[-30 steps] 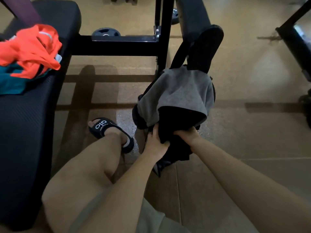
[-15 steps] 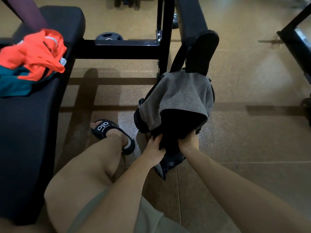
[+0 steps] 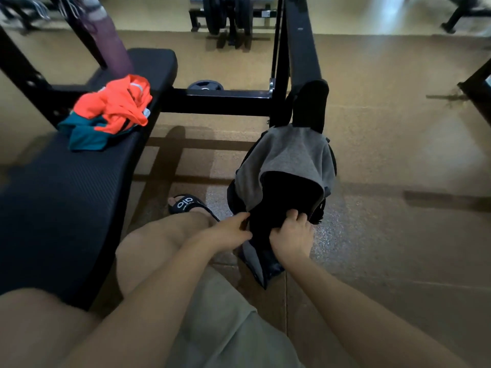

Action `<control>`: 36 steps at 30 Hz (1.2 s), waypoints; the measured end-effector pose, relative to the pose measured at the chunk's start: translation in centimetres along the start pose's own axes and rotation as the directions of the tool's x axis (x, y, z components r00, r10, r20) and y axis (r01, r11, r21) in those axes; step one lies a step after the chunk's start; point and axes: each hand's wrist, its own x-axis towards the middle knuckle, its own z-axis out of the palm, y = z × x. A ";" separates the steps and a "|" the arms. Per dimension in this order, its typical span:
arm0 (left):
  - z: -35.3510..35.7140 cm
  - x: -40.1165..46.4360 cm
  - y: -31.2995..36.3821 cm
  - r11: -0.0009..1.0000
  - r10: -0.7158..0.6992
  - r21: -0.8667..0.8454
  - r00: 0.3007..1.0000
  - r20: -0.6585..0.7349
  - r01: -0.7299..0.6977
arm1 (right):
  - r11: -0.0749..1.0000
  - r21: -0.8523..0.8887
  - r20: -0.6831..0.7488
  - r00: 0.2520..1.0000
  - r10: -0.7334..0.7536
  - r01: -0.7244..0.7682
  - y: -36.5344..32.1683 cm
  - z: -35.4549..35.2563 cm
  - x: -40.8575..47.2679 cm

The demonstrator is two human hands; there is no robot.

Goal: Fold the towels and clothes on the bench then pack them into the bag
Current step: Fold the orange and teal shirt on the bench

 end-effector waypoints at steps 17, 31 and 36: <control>-19.0 -12.1 -6.9 0.996 -0.075 -0.025 0.629 -0.773 0.088 | 0.731 0.353 0.151 0.735 -0.661 0.584 -26.8 -2.5 4.2; -20.9 -6.2 -22.4 0.841 -0.138 0.245 0.628 -0.766 0.483 | 0.509 -0.153 0.137 0.528 -0.838 0.847 -43.9 10.7 12.4; -20.9 -5.9 -22.9 0.854 -0.102 0.252 0.620 -0.778 0.456 | 0.499 -0.216 0.086 0.525 -0.847 0.839 -45.2 12.4 11.5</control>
